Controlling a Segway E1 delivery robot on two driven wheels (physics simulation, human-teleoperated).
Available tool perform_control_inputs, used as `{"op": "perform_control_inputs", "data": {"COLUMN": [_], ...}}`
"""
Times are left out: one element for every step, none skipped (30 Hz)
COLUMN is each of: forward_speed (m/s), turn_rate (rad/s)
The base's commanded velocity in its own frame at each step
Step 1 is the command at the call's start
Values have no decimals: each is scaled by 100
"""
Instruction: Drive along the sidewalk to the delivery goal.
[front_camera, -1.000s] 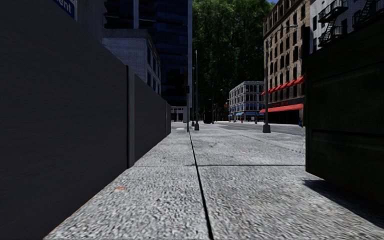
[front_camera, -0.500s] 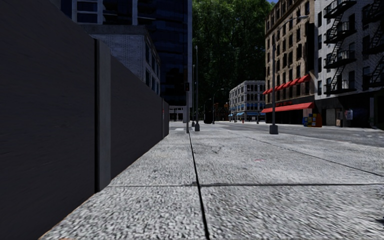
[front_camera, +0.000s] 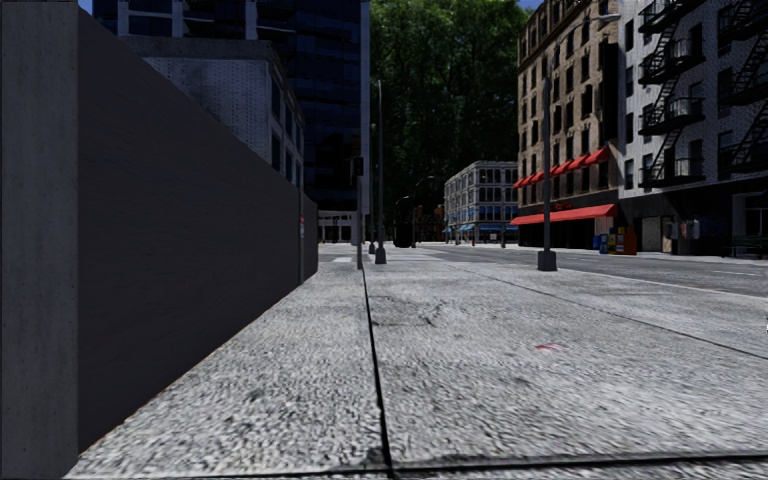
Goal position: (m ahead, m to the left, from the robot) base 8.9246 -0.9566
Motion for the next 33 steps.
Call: {"op": "perform_control_inputs", "data": {"forward_speed": [200,200,200,200,200,200,200,200,200,200,200,200,200,200,200,200,200,200,200,200,200,200,200,200,200,200,200,200,200,200,200,200,200], "turn_rate": [-24,-11,0,0,0,0,0,-5,-28,-36,-36,-39,-39,-39,-34,-19,0,0,0,0,0,0,0,0,0,0,0,0,0,0,0,0,0]}}
